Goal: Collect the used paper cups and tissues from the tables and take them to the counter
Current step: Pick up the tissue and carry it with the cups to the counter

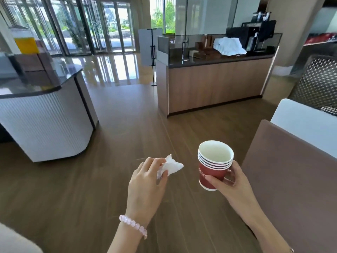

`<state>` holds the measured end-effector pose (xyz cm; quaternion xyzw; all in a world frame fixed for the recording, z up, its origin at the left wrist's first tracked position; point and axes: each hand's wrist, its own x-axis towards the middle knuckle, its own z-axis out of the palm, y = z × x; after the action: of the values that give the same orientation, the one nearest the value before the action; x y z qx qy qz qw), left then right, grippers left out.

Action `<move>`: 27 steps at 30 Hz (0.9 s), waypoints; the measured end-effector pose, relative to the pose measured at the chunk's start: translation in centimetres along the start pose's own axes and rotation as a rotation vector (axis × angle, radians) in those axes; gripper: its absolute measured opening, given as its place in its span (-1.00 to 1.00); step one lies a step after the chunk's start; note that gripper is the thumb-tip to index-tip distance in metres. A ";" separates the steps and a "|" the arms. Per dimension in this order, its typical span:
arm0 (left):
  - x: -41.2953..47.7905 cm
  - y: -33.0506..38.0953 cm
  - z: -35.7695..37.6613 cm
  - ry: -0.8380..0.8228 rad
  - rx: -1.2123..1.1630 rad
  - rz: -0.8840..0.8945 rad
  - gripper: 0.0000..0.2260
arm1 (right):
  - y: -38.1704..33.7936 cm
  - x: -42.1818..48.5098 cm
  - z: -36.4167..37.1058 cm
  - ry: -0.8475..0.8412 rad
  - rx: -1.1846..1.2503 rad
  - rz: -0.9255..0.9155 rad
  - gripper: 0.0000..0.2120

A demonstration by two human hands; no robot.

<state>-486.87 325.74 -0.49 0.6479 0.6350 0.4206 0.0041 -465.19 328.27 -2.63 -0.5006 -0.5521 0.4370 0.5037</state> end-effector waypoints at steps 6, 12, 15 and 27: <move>9.7 -4.5 6.2 -0.017 0.002 -0.018 -0.81 | 2.3 12.2 2.2 0.022 0.020 -0.001 -0.52; 22.3 -7.3 13.8 0.001 0.016 0.007 -0.81 | 4.5 27.0 2.6 0.025 0.042 -0.013 -0.53; 29.0 -7.9 17.4 0.014 0.021 0.034 -0.80 | 4.7 34.5 2.2 0.027 0.051 -0.020 -0.54; 49.4 -10.7 32.4 -0.031 -0.073 0.120 -0.81 | 7.0 56.9 0.1 0.164 -0.001 -0.021 -0.53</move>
<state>-485.79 385.80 -0.51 0.6907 0.5792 0.4327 0.0124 -464.06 385.56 -2.78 -0.5293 -0.5145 0.3890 0.5513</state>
